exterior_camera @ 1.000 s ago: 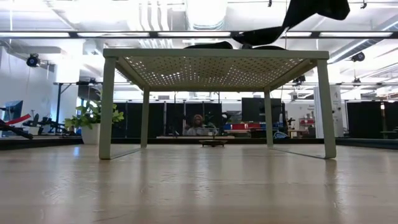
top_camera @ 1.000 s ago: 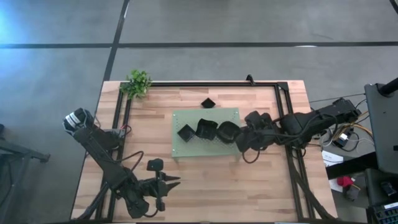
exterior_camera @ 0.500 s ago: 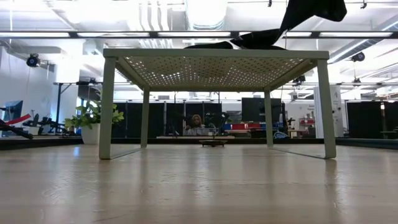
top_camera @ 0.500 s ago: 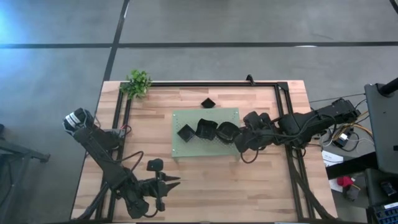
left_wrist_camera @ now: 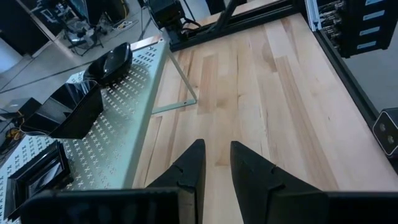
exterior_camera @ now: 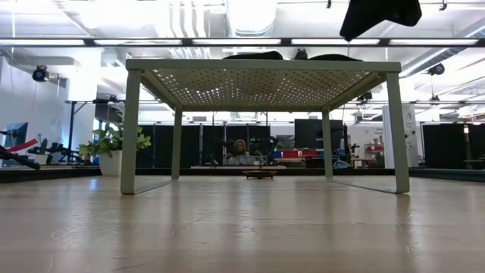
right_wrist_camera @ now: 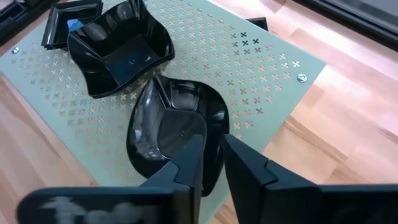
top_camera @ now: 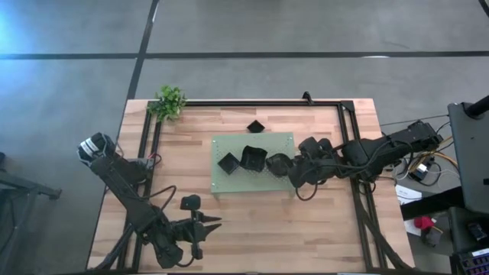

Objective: Pick & Place Mini shaped plates
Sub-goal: Stack the square plate on top of the square plate on the shelf

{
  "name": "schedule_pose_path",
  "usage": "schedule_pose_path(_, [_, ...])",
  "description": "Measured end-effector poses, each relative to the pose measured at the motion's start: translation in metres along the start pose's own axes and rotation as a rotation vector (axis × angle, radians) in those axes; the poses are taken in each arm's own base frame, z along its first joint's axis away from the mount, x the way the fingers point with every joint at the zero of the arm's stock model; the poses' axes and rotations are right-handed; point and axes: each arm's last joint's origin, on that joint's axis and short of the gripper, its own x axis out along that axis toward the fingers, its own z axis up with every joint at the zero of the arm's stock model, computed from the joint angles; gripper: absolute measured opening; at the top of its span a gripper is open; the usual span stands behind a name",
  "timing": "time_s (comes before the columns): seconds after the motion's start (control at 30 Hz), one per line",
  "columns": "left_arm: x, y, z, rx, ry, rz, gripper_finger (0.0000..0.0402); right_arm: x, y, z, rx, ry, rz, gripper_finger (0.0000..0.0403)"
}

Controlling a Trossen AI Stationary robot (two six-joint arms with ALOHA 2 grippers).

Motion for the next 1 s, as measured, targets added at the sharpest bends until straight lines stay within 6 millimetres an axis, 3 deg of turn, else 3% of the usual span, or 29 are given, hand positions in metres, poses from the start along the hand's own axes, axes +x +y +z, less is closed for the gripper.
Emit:
schedule_pose_path(0.27, [0.0,0.0,0.0,0.0,-0.001,0.003,0.0071,-0.009,-0.001,0.006,-0.089,-0.022,0.02,0.0088])
schedule_pose_path(0.6, [-0.008,0.013,0.007,-0.069,-0.045,0.089,0.0071,-0.029,-0.004,0.027,-0.236,-0.172,-0.005,0.0013])
schedule_pose_path(0.8, [-0.018,0.045,0.021,-0.135,-0.083,0.164,0.0071,-0.025,-0.012,0.04,-0.245,-0.184,-0.051,0.0009])
schedule_pose_path(1.0, [-0.017,0.1,0.031,-0.206,-0.04,0.223,0.0071,-0.014,-0.029,0.058,-0.243,-0.14,-0.081,0.0008])
